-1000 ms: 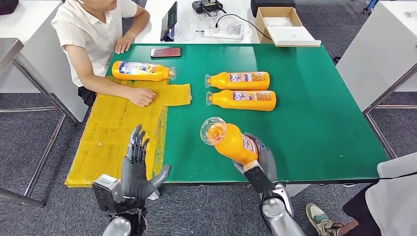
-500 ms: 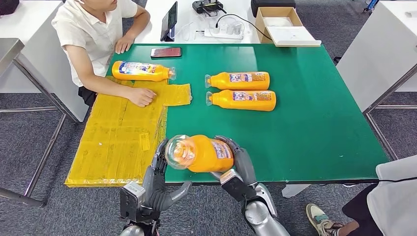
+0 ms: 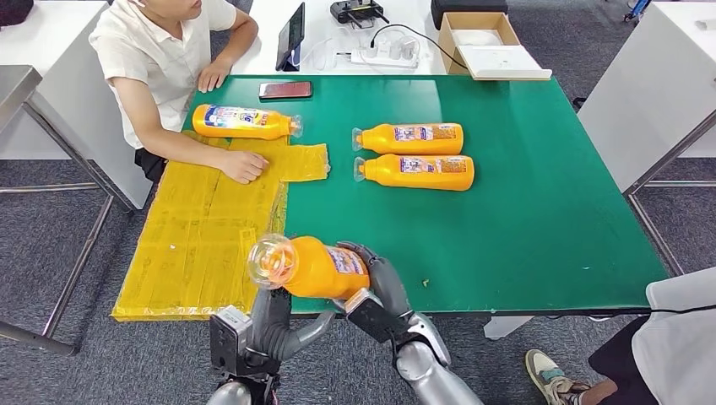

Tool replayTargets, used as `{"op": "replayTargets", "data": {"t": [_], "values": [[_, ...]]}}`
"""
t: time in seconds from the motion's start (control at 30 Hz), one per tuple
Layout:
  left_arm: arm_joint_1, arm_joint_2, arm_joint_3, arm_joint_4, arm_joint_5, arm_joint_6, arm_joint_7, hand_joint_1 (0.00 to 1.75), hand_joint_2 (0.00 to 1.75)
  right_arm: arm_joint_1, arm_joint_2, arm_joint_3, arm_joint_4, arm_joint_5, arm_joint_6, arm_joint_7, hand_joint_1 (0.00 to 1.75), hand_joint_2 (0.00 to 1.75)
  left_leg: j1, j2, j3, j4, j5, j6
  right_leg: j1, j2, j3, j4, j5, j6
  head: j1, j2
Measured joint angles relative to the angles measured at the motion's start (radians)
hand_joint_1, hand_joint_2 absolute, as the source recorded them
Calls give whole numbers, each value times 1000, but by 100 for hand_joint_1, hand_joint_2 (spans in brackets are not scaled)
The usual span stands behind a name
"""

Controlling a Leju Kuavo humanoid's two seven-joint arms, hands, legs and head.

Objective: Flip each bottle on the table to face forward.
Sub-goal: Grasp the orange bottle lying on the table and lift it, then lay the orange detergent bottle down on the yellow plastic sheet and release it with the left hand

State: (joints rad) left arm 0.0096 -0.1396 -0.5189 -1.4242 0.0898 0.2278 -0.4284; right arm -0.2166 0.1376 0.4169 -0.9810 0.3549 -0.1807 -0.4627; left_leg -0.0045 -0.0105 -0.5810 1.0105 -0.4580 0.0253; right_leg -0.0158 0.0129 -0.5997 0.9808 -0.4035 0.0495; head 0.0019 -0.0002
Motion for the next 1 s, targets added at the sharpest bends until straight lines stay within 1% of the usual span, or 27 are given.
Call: {"op": "replayTargets", "data": {"t": [0.17,0.43,0.87,0.9,0.93,1.0], "values": [[-21,-2,-6,11,18,2,16,0,175,-24,29,42,104,21,-22,-1,175,175,0,0,0,0,0,0,0,0,0,0,0,0,0,0],[-47,-3,0,38,34,13,39,0,175,-66,57,110,223,107,-97,9,175,175,0,0,0,0,0,0,0,0,0,0,0,0,0,0],[-50,-3,10,63,38,13,41,0,175,-88,62,139,283,118,-114,14,175,175,0,0,0,0,0,0,0,0,0,0,0,0,0,0],[-50,-3,10,64,38,13,41,3,175,-89,62,140,286,120,-115,15,175,175,0,0,0,0,0,0,0,0,0,0,0,0,0,0],[-50,-3,10,64,38,13,41,41,175,-91,62,141,288,125,-119,15,175,175,0,0,0,0,0,0,0,0,0,0,0,0,0,0],[-50,-3,10,65,41,12,42,129,175,-95,62,145,293,138,-128,18,175,175,0,0,0,0,0,0,0,0,0,0,0,0,0,0]]}}
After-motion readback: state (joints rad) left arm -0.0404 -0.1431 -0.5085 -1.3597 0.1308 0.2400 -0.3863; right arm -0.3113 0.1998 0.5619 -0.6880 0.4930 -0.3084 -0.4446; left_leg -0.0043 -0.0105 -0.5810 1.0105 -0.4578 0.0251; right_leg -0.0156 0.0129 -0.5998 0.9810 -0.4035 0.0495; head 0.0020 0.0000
